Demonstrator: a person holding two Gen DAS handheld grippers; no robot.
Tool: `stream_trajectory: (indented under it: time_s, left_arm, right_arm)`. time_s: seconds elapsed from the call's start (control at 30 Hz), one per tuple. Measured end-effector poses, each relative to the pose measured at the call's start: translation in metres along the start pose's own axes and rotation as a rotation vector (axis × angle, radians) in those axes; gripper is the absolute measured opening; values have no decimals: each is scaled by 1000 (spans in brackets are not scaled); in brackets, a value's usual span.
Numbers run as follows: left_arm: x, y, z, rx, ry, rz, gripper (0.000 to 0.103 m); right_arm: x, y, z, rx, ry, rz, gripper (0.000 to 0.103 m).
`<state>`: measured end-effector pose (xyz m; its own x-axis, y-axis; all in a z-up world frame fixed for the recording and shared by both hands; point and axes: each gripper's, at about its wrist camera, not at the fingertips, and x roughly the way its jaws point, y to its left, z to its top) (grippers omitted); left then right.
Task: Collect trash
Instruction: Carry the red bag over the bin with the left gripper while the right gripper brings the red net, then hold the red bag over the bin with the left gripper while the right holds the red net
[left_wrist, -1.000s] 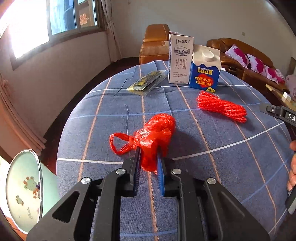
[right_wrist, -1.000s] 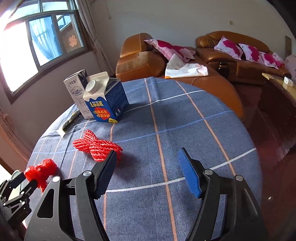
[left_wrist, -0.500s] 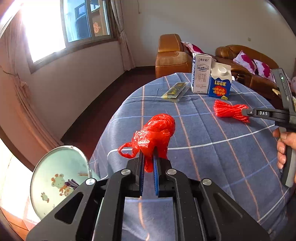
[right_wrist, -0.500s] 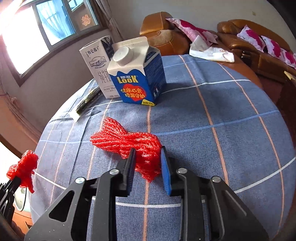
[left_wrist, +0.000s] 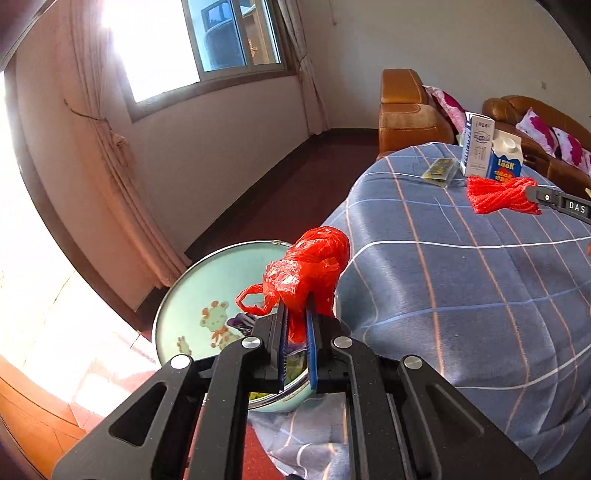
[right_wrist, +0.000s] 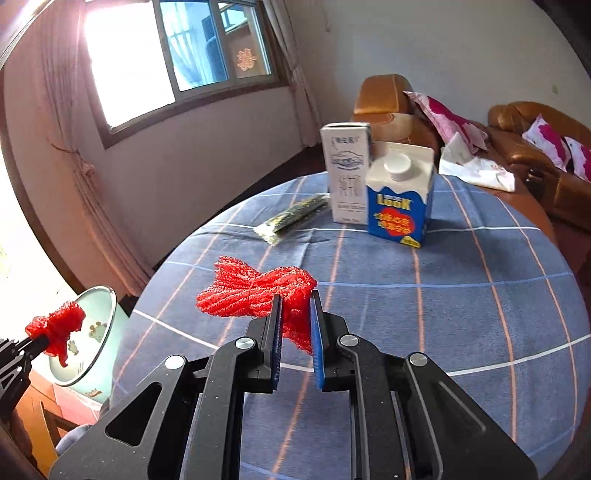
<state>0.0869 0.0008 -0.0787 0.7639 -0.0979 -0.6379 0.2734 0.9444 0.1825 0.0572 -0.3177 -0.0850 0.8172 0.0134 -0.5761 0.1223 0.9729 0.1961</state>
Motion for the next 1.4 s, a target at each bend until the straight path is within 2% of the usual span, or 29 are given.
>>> stream_trajectory:
  time_s: [0.47,0.8,1.4]
  left_arm:
    - [-20,15,-6,-12,-33,34,8]
    - [-22,25,-8,-28,-46,63,8]
    - [-11,61,-10,-68,-40,171,8]
  right_arm:
    - [-19,63,1,-90,-48,72,14]
    - [-19,84,2,-126,-58,90,14]
    - [-2,122,6,-203,-54,117,14]
